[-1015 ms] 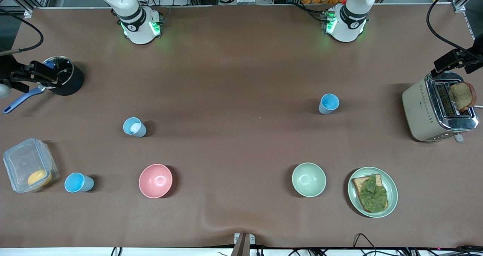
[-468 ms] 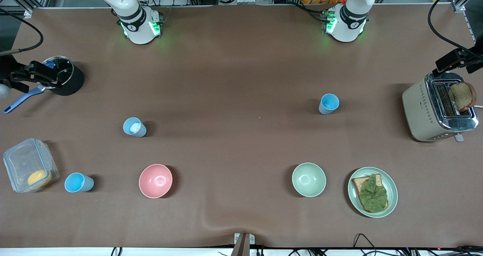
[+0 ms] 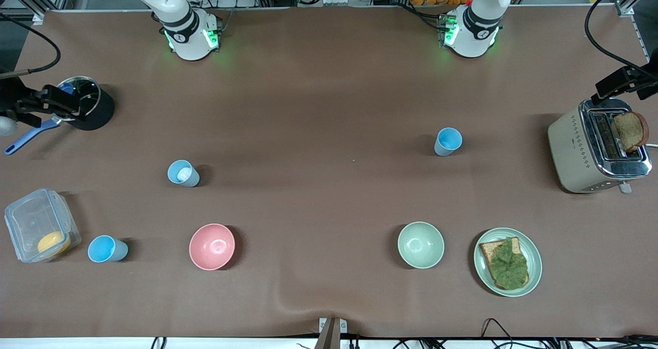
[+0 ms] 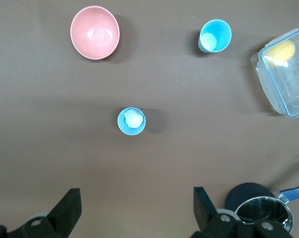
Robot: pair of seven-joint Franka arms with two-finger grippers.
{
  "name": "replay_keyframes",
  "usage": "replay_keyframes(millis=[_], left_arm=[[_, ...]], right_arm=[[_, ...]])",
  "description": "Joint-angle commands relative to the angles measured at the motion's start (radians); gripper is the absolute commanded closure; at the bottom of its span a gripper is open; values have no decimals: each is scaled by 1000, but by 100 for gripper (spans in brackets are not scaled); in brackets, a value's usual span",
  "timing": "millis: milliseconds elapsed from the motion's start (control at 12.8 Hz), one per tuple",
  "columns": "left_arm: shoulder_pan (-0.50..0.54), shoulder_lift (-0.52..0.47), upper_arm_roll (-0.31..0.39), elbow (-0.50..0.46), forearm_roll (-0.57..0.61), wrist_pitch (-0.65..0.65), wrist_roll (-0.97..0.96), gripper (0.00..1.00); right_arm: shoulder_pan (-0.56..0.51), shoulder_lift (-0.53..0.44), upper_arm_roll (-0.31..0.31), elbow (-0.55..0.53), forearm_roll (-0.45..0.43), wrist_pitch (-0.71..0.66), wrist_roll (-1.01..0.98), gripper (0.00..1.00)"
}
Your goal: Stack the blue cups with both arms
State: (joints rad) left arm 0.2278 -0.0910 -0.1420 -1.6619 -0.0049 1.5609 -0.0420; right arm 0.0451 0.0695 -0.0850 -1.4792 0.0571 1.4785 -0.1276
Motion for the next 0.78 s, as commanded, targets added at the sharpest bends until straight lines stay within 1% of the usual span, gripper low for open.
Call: replay_keyframes(millis=[0, 156, 312, 468, 546, 702], left_arm=[[13, -3, -8, 5, -15, -7, 27, 0], [15, -4, -8, 5, -15, -9, 28, 0], [15, -4, -7, 5, -15, -9, 28, 0], [15, -4, -8, 2, -15, -9, 28, 0], [15, -3, -7, 2, -15, -9, 28, 0], [15, -4, -7, 2, -15, -9, 28, 0]], right_arm=[[9, 6, -6, -10, 10, 12, 0, 0], [10, 35, -6, -38, 10, 17, 2, 0], [12, 33, -4, -113, 10, 69, -1, 0], [39, 30, -1, -136, 10, 80, 14, 0], [33, 39, -1, -145, 10, 83, 22, 0], [35, 41, -1, -217, 9, 152, 22, 0]])
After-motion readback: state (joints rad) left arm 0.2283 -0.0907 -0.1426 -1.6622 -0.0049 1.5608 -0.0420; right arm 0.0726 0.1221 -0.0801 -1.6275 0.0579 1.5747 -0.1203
